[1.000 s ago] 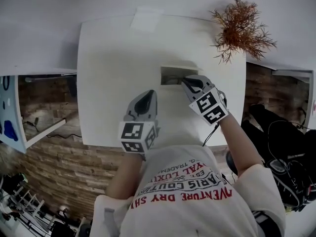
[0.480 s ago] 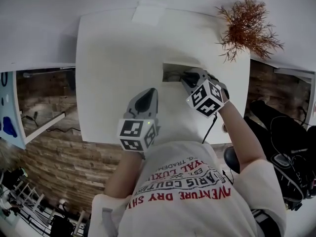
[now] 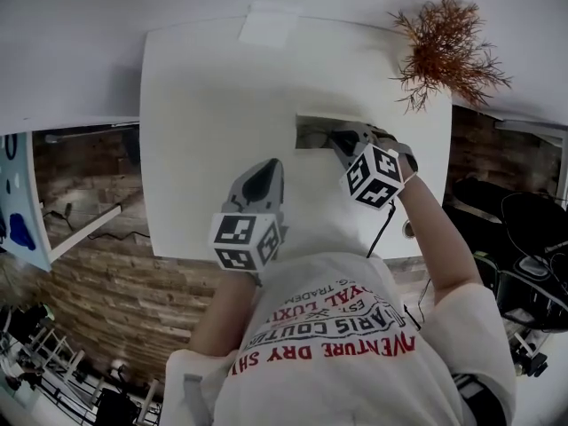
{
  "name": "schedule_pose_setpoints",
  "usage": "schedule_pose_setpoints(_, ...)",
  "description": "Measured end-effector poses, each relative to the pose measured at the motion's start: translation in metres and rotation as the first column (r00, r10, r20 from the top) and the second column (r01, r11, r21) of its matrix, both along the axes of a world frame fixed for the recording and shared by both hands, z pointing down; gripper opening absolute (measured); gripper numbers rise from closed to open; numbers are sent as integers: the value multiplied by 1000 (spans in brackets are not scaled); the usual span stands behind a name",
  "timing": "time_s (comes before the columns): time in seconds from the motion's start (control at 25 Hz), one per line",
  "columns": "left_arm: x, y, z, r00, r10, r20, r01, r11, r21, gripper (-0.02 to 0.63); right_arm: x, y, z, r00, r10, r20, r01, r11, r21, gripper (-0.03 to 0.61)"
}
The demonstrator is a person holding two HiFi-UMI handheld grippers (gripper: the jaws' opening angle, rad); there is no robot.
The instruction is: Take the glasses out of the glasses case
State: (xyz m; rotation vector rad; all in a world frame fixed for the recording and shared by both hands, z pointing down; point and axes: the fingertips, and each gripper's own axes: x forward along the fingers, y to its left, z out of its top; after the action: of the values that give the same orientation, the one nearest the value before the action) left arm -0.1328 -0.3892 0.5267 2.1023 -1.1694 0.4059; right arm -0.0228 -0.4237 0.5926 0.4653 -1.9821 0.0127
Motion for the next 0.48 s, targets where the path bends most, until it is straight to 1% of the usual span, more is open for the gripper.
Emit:
schedule_pose_setpoints(0.28, 2, -3, -5, 1000, 4, -8, -4, 1000, 15, 2, -1, -6, -16, 999, -41, -8, 42, 995, 96, 26)
schedule_pose_setpoints(0.36, 4, -4, -9, 1000, 7, -11, -7, 1000, 25, 2, 1, -9, -25, 1000, -30, -1, 29, 991, 128, 26)
schedule_pose_setpoints(0.48, 7, -5, -17, 1000, 17, -11, -17, 999, 46, 2, 2, -10, -43, 999, 10, 39, -17, 985, 173, 26)
